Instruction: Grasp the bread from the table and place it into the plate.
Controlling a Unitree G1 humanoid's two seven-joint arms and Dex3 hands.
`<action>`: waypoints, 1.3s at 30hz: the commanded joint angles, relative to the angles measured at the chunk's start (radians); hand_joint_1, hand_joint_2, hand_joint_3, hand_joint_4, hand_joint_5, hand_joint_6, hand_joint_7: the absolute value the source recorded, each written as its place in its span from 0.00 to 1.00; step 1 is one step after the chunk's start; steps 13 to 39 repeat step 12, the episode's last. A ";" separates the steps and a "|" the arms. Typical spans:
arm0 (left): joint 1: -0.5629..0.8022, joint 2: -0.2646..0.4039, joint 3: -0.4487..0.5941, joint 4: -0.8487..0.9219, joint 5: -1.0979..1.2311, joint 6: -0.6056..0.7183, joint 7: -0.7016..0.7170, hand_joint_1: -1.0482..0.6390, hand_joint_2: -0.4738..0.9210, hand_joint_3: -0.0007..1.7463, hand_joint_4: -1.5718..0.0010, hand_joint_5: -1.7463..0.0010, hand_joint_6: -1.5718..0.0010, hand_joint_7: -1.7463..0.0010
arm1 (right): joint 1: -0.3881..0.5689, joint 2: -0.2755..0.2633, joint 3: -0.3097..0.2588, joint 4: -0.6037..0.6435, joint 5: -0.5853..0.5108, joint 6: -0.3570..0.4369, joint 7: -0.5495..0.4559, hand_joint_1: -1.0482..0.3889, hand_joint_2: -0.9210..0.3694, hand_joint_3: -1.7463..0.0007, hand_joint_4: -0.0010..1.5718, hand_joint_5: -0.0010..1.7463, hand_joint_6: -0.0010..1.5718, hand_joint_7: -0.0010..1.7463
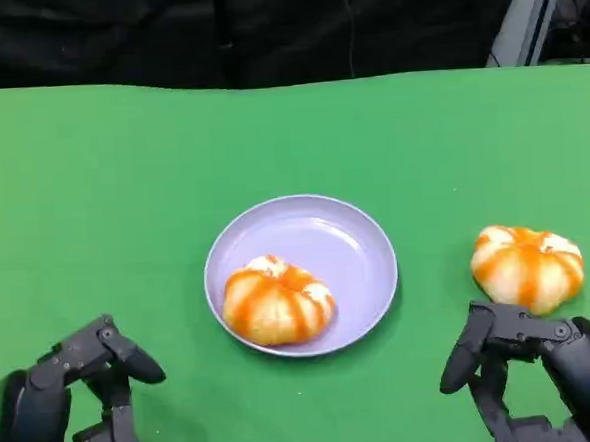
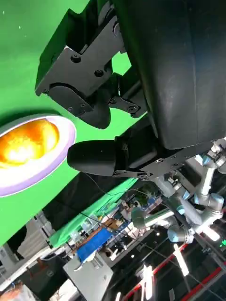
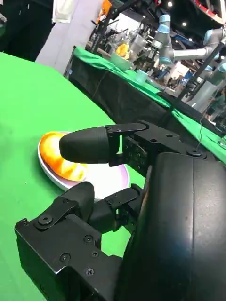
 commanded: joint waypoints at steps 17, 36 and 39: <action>-0.021 -0.031 0.016 0.028 -0.025 -0.029 -0.036 0.67 0.55 0.85 0.44 0.01 0.47 0.17 | -0.002 -0.016 -0.014 0.003 0.005 -0.011 -0.003 0.83 0.45 0.19 0.54 0.94 0.51 0.77; -0.021 -0.031 0.016 0.028 -0.025 -0.029 -0.036 0.67 0.55 0.85 0.44 0.01 0.47 0.17 | -0.002 -0.016 -0.014 0.003 0.005 -0.011 -0.003 0.83 0.45 0.19 0.54 0.94 0.51 0.77; -0.021 -0.031 0.016 0.028 -0.025 -0.029 -0.036 0.67 0.55 0.85 0.44 0.01 0.47 0.17 | -0.002 -0.016 -0.014 0.003 0.005 -0.011 -0.003 0.83 0.45 0.19 0.54 0.94 0.51 0.77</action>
